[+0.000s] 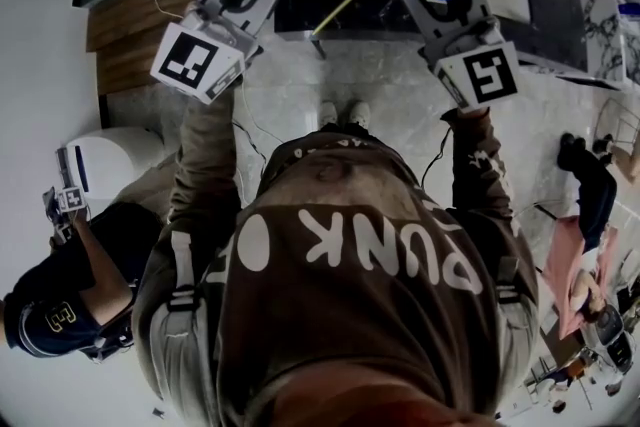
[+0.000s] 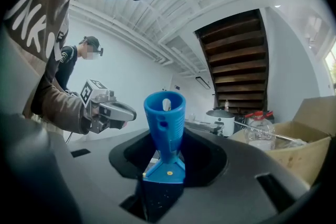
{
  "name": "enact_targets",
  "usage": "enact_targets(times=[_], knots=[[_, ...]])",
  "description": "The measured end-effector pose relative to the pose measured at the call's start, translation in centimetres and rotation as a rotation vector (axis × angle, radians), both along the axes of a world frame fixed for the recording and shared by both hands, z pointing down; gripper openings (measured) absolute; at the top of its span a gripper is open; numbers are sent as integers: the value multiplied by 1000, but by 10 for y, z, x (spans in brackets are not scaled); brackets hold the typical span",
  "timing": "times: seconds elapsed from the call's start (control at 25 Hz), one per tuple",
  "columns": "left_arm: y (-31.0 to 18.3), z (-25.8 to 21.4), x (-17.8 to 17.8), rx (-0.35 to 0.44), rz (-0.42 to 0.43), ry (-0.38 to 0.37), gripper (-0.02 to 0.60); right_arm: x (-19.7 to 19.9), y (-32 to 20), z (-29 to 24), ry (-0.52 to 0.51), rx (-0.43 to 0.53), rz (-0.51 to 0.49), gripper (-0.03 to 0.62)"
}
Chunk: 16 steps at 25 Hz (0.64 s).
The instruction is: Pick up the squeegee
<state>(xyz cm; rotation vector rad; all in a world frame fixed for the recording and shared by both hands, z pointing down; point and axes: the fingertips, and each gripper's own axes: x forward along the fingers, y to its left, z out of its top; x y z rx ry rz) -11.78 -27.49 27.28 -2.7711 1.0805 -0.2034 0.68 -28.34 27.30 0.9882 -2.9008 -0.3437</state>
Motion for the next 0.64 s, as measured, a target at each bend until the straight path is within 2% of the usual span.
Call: enact_targets(times=[0.64], knots=[[-1, 1, 1, 4, -1, -3, 3, -6, -2, -3, -30, 5, -6, 156]])
